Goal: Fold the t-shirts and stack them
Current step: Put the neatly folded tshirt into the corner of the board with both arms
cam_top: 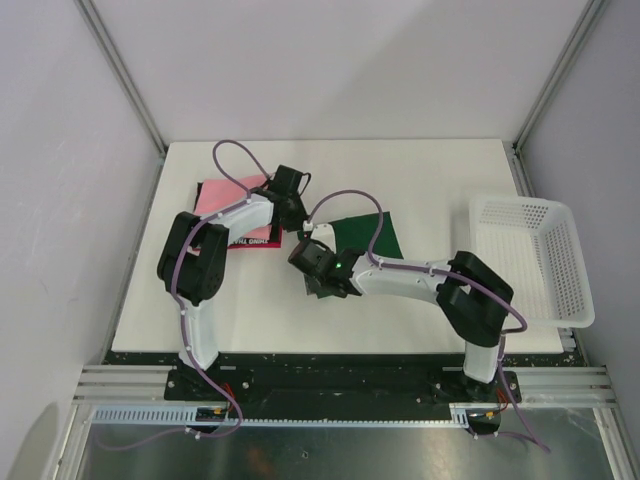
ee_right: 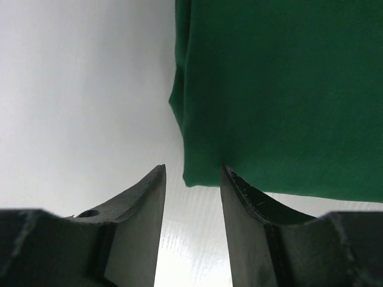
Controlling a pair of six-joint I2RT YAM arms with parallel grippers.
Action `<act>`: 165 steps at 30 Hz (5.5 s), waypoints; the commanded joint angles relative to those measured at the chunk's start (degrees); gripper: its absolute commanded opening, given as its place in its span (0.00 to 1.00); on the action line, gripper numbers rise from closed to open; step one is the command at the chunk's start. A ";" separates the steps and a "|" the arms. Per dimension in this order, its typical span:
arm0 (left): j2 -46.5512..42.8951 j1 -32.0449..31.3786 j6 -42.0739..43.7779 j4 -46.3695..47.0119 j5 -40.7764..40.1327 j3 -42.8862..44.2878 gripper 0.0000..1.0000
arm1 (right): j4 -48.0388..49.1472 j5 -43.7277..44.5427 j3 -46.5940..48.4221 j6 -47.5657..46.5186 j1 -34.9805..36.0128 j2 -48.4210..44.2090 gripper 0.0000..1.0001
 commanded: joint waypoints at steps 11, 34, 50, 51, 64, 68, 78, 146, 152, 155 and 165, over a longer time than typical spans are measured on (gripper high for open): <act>0.83 -0.10 1.30 0.52 0.21 2.33 0.18 | -6.49 8.01 5.96 -0.21 1.95 4.87 0.30; -2.53 2.20 -1.13 0.52 -4.30 -3.30 0.00 | -7.76 -0.50 5.77 2.80 3.45 2.75 0.04; -2.76 2.27 3.83 2.12 6.31 -3.33 0.00 | 6.14 -20.33 3.76 3.44 2.94 6.90 0.08; -3.25 2.27 4.41 2.24 7.52 -3.88 0.00 | 6.87 -20.68 3.76 3.51 2.94 7.02 0.10; -15.36 2.96 8.72 2.22 13.01 -5.55 0.53 | 2.64 -16.18 2.81 -0.44 -2.01 -6.51 0.55; -20.81 2.95 8.47 1.57 13.01 -7.92 0.63 | 0.19 -15.28 -0.01 -2.18 -10.12 -13.45 0.57; -32.91 -1.12 5.04 1.53 8.97 -25.18 0.58 | 2.79 -22.54 -6.62 -7.67 -32.47 -17.11 0.59; -46.38 -11.04 -7.49 -0.80 2.99 -40.45 0.00 | 11.37 -18.98 -11.05 -2.88 -28.41 -13.84 0.00; -48.06 -10.76 -6.41 -2.61 2.99 -38.43 0.00 | 10.73 -18.60 -11.00 -2.62 -27.67 -17.92 0.00; -48.48 -10.59 -5.98 -3.10 3.00 -37.51 0.00 | 10.50 -18.62 -10.96 -2.53 -27.52 -19.00 0.00; -50.49 -8.29 -2.95 -6.31 2.95 -31.23 0.00 | 8.84 -18.50 -6.08 -3.07 -27.48 -21.70 0.00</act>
